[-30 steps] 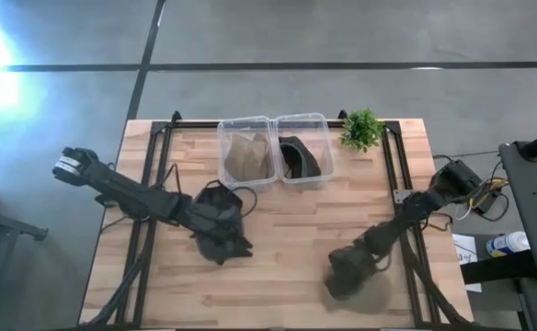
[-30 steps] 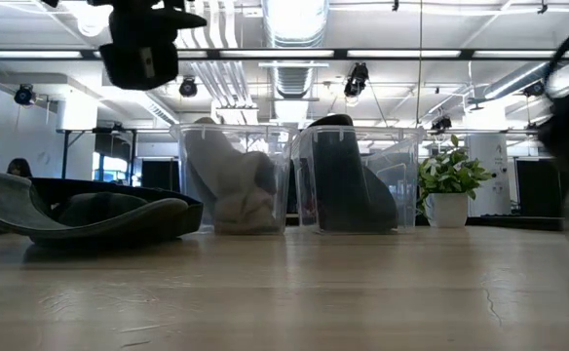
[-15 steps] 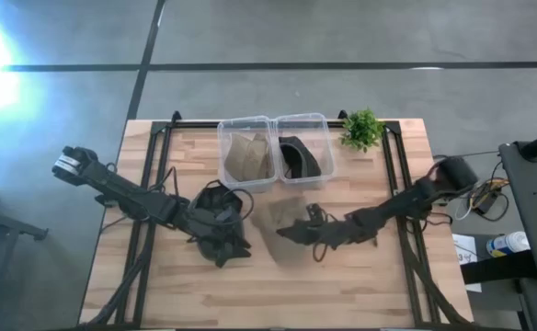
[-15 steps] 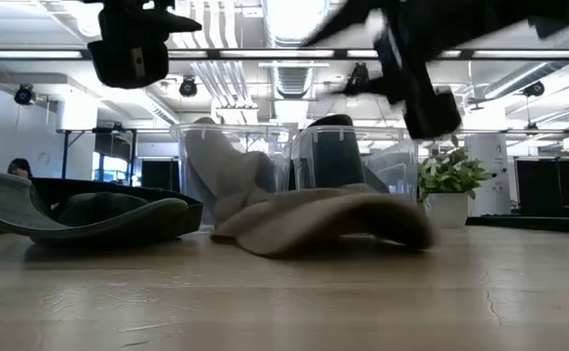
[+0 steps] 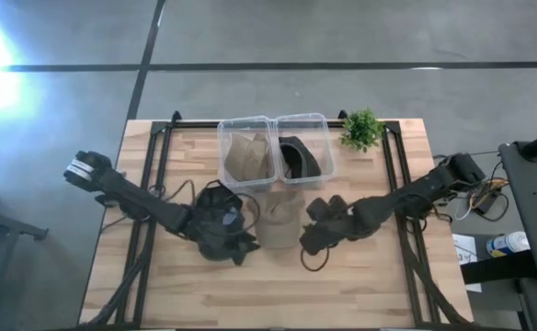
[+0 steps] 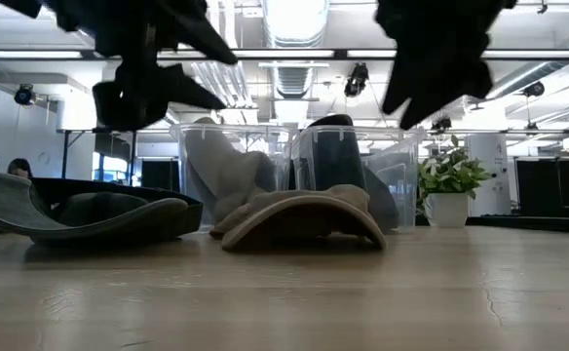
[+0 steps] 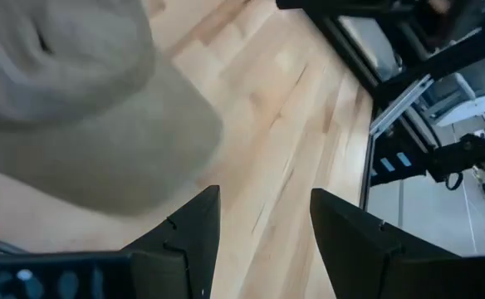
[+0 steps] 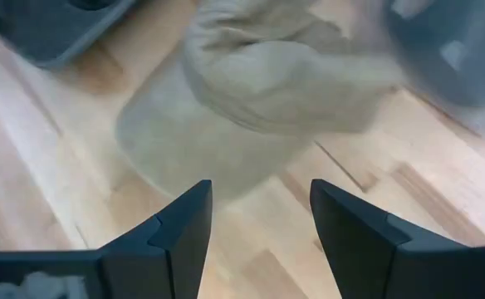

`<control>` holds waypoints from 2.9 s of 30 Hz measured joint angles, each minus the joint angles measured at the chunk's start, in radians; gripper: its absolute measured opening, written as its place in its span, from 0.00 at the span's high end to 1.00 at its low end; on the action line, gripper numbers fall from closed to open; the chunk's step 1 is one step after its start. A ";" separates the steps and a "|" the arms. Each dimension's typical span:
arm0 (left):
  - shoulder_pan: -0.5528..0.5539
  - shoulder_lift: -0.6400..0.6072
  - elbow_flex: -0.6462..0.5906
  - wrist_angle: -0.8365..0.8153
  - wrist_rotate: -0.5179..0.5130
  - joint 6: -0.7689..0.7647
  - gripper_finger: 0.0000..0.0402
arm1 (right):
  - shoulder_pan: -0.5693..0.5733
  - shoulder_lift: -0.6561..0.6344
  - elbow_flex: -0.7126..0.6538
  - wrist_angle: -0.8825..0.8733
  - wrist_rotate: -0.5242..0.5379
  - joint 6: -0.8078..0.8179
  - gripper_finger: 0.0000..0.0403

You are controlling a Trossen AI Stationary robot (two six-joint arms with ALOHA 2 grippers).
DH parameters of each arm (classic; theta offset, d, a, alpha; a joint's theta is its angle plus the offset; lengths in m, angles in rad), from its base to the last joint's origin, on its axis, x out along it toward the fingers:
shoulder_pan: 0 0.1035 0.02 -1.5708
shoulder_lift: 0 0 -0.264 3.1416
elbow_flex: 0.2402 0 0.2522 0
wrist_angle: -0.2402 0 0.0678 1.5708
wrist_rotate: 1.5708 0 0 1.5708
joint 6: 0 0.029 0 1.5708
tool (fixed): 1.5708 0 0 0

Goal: Pick & Place hat
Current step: Put the brown cap into the left transparent bin

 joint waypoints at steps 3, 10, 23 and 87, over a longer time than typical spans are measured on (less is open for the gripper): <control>-0.014 0.059 0.000 0.033 0.000 -0.049 0.55 | -0.028 0.068 0.018 0.061 -0.004 -0.003 0.50; -0.045 0.143 0.003 0.053 0.000 -0.144 0.55 | -0.098 0.261 0.039 0.248 -0.033 0.028 0.50; -0.184 0.141 0.001 0.038 -0.021 -0.381 0.55 | -0.126 0.399 0.171 0.356 -0.391 0.255 0.50; -0.366 0.220 0.001 -0.057 -0.638 -0.927 0.55 | -0.058 0.371 0.192 0.357 -0.334 0.313 0.50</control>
